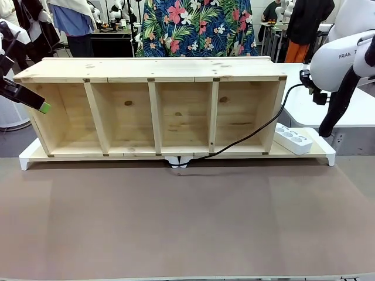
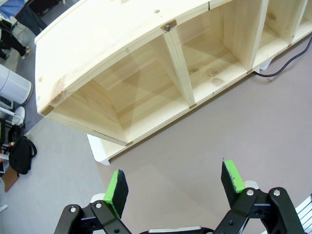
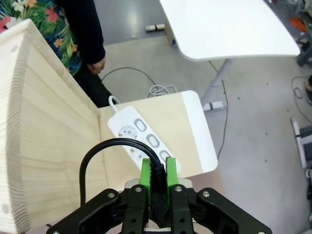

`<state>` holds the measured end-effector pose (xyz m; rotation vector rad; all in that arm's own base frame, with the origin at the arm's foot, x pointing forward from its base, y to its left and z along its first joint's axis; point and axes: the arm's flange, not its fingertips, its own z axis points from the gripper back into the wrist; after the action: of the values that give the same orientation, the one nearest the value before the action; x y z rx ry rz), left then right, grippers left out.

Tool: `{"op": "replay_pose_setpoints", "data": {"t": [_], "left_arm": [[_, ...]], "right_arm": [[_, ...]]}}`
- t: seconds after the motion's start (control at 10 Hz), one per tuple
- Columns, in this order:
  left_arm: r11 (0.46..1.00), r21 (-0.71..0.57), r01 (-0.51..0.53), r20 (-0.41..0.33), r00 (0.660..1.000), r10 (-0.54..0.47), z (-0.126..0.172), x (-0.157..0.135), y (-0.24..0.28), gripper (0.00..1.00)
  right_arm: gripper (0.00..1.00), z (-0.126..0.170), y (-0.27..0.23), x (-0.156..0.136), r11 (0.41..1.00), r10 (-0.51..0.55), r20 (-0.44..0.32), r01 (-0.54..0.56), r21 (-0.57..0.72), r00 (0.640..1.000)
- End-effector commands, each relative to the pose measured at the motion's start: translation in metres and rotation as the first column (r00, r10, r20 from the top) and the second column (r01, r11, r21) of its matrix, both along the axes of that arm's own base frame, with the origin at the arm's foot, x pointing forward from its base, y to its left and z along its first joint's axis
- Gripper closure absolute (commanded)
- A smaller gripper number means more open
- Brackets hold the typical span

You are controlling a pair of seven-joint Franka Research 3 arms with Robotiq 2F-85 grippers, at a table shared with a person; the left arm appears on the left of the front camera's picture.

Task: Perform cable management.
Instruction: Pull the grasped Power Cable to the location of the Power Strip.

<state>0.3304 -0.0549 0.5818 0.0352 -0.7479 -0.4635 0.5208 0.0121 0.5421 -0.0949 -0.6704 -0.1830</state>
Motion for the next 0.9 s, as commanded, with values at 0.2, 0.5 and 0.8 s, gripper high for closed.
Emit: {"op": "replay_pose_setpoints", "data": {"t": [0.2, 0.5, 0.8], "left_arm": [[1.0, -0.002, -0.001, 0.005, 1.0, 0.001, 0.0002, -0.0004, 0.0002, 0.0], [1.0, -0.002, -0.001, 0.005, 1.0, 0.001, 0.0002, -0.0004, 0.0002, 0.0], [1.0, -0.002, -0.001, 0.005, 1.0, 0.001, 0.0002, -0.0004, 0.0002, 0.0]], "right_arm": [[0.85, -0.0136, 0.0019, 0.0085, 1.0, 0.011, 0.003, -0.011, 0.014, 1.0], [0.85, -0.0155, 0.0005, 0.0065, 1.0, 0.004, -0.025, -0.004, 0.005, 1.0], [0.85, -0.0155, 0.0005, 0.0065, 1.0, 0.004, -0.025, -0.004, 0.005, 1.0]]}}
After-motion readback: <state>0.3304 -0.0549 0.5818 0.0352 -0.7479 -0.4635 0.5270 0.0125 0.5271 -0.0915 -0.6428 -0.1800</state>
